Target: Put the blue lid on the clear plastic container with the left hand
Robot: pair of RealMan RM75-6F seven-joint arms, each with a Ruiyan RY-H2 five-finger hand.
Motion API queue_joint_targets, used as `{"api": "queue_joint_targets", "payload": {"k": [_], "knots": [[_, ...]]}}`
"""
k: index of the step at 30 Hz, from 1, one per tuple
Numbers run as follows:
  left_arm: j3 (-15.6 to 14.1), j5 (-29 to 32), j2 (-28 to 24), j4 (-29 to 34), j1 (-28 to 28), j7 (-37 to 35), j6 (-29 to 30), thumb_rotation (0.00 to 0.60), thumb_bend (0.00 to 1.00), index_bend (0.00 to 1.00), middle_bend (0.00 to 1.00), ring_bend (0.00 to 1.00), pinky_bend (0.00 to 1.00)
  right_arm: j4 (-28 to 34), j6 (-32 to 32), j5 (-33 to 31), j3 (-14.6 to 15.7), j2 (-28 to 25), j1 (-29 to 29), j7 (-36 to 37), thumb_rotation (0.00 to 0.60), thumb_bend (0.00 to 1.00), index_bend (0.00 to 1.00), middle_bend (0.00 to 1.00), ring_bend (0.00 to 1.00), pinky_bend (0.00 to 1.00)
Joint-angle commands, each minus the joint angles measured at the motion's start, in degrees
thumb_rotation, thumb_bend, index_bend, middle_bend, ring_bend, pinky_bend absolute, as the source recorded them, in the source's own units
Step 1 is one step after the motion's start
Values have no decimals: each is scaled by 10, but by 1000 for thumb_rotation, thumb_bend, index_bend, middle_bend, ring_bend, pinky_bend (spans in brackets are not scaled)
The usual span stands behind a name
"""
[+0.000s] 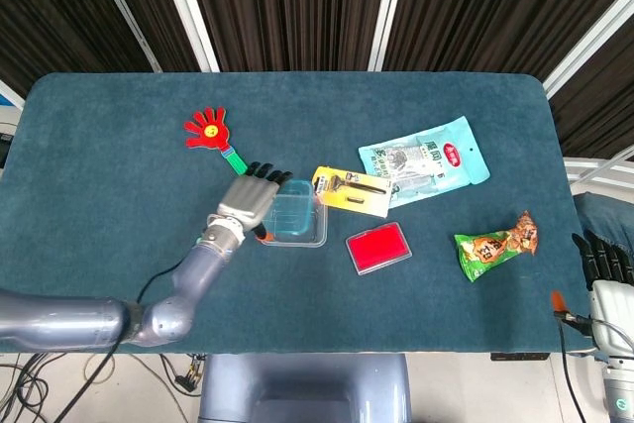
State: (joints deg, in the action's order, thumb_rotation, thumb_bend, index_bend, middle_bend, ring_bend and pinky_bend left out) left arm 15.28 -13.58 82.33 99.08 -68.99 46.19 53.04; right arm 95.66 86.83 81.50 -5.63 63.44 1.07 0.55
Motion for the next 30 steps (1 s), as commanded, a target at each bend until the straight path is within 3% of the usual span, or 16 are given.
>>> {"api": "queue_joint_targets", "payload": {"k": [1, 12, 30], "knots": [[7, 37, 28, -12, -28, 10, 15, 600, 374, 106, 369, 5, 17, 0, 0, -1, 0, 0, 0, 0, 600, 390, 12, 0, 0, 0], [11, 104, 68, -27, -69, 36, 71, 600, 365, 105, 367, 5, 17, 0, 0, 0, -1, -1, 0, 0, 600, 390, 12, 0, 0, 0], [-6, 111, 97, -61, -71, 51, 83, 600, 364, 104, 367, 5, 6, -2, 1, -2, -1, 1, -2, 1, 600, 389, 12, 0, 0, 0]]}}
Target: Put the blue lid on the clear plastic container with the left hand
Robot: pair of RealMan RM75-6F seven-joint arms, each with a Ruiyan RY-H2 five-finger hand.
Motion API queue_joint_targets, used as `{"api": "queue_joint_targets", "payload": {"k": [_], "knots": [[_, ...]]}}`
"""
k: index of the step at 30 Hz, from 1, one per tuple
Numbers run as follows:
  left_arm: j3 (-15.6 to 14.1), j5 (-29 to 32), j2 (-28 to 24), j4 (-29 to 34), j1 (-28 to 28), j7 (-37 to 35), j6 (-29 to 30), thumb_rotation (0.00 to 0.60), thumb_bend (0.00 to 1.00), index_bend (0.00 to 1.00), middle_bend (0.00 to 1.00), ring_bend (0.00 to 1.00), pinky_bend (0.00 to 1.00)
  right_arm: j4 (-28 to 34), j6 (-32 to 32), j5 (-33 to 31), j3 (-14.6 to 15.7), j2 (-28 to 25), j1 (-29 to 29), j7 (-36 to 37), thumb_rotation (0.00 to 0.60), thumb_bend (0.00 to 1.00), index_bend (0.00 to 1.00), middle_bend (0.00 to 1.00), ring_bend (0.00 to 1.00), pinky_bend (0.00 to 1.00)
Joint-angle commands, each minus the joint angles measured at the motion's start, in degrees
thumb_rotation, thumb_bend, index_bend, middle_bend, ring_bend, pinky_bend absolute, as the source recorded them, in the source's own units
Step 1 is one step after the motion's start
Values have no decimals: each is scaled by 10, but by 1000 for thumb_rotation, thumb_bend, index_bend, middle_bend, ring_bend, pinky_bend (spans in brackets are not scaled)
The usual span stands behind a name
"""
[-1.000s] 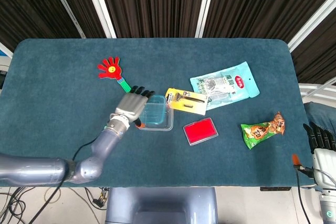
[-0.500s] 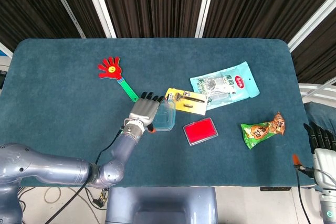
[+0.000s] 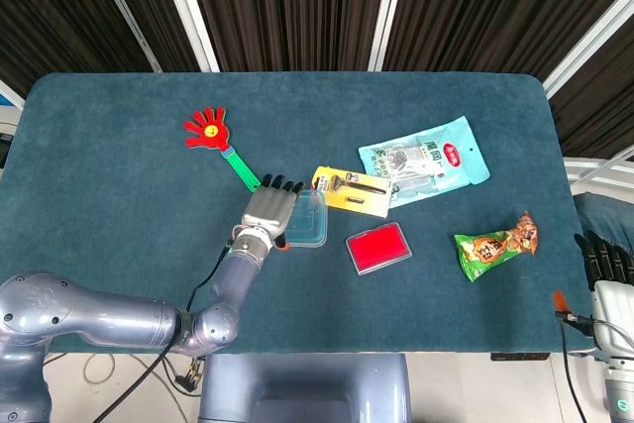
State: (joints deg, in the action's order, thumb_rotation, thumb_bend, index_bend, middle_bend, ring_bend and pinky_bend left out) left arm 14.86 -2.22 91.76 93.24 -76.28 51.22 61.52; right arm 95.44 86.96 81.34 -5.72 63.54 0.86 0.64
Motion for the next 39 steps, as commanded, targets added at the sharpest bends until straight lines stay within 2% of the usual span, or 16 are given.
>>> {"api": "queue_joint_targets", "payload": {"k": [1, 12, 39], "knots": [[-3, -5, 3, -4, 2, 1, -2, 600, 364, 104, 367, 5, 4, 0, 0, 0, 0, 0, 0, 0, 600, 389, 12, 0, 0, 0], [-13, -20, 14, -14, 6, 7, -4, 600, 365, 103, 367, 5, 1, 0, -1, -1, -1, 0, 0, 0, 600, 389, 12, 0, 0, 0], [-4, -13, 48, -50, 3, 29, -3, 600, 363, 104, 367, 5, 1, -1, -2, -2, 0, -1, -1, 4, 600, 390, 12, 0, 0, 0]]}}
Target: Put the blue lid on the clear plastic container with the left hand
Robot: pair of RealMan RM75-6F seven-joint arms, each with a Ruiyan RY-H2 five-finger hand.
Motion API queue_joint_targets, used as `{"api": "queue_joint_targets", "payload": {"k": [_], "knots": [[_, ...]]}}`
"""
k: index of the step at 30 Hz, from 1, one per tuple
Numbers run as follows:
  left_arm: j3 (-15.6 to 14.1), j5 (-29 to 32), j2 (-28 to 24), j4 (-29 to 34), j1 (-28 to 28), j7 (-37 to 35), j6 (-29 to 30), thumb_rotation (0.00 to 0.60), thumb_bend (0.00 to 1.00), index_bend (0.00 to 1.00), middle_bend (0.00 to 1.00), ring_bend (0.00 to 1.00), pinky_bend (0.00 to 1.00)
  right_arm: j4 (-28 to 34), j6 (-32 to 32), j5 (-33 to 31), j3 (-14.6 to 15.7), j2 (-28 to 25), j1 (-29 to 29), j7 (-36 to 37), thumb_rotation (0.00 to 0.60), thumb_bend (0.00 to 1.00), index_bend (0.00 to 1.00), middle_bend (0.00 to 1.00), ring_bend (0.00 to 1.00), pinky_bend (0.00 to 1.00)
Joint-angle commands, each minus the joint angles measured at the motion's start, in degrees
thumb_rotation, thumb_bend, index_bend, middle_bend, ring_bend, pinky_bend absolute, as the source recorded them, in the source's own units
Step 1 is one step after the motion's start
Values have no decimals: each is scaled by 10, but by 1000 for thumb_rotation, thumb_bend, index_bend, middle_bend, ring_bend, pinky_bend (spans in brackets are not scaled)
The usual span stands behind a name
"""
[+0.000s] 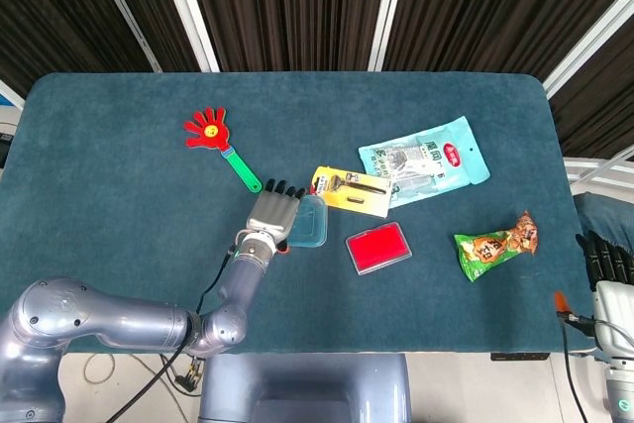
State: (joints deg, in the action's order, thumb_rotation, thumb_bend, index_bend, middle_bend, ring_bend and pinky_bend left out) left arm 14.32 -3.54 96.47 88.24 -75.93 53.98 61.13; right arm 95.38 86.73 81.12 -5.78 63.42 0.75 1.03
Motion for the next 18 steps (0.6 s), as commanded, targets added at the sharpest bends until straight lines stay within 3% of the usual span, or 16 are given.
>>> {"api": "queue_joint_targets", "payload": {"k": [1, 18], "knots": [[2, 0, 2, -1, 0, 1, 2, 600, 363, 104, 367, 5, 1, 0, 0, 0, 0, 0, 0, 0, 600, 389, 12, 0, 0, 0], [9, 6, 15, -16, 2, 17, 3, 600, 361, 103, 367, 5, 1, 0, -1, 0, 0, -1, 0, 1, 600, 389, 11, 0, 0, 0]]}}
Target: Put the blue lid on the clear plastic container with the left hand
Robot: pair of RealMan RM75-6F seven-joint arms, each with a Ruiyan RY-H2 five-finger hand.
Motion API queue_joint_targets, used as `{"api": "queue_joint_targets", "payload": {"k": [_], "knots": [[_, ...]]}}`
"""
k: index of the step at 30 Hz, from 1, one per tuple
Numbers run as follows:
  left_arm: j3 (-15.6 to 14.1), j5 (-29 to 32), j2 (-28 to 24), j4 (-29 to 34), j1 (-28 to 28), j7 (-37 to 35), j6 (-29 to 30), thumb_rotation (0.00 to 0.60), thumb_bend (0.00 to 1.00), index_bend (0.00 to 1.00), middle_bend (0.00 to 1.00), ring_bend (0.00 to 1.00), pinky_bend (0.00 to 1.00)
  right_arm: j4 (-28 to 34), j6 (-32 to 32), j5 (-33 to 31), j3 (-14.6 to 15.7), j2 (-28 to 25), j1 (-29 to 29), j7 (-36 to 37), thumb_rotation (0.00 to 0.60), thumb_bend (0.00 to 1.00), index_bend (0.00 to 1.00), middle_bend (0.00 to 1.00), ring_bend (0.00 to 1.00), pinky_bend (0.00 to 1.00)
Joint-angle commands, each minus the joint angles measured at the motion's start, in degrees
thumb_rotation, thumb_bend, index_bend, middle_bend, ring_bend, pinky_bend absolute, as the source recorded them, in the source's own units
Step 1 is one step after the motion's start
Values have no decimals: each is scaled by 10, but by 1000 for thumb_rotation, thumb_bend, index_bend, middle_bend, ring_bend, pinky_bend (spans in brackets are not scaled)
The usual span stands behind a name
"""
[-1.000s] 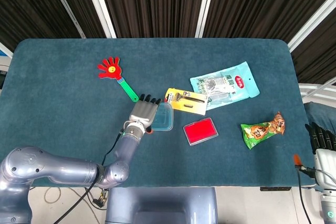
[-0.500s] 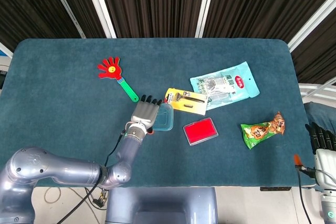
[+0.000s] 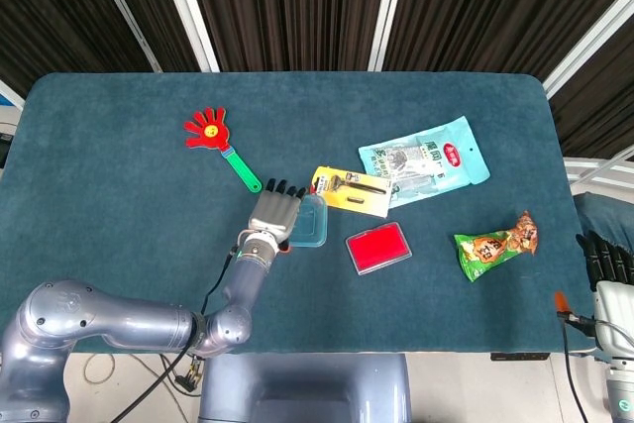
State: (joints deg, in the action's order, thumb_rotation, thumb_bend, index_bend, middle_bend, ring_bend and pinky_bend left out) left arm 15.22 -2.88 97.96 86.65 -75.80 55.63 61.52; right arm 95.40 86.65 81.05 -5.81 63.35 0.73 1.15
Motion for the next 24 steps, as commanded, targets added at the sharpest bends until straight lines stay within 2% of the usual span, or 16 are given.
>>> {"api": "queue_joint_targets", "payload": {"k": [1, 12, 24], "knots": [[0, -1, 1, -1, 1, 1, -1, 600, 361, 103, 367, 5, 1, 0, 0, 0, 0, 0, 0, 0, 600, 390, 12, 0, 0, 0], [0, -9, 5, -3, 7, 3, -1, 600, 351, 102, 359, 5, 0, -1, 2, 0, 0, 1, -1, 1, 600, 390, 12, 0, 0, 0], [-3, -18, 7, -3, 9, 13, -1, 600, 222, 67, 222, 0, 0, 2, 0, -3, -2, 0, -1, 0, 600, 389, 12, 0, 0, 0]]}}
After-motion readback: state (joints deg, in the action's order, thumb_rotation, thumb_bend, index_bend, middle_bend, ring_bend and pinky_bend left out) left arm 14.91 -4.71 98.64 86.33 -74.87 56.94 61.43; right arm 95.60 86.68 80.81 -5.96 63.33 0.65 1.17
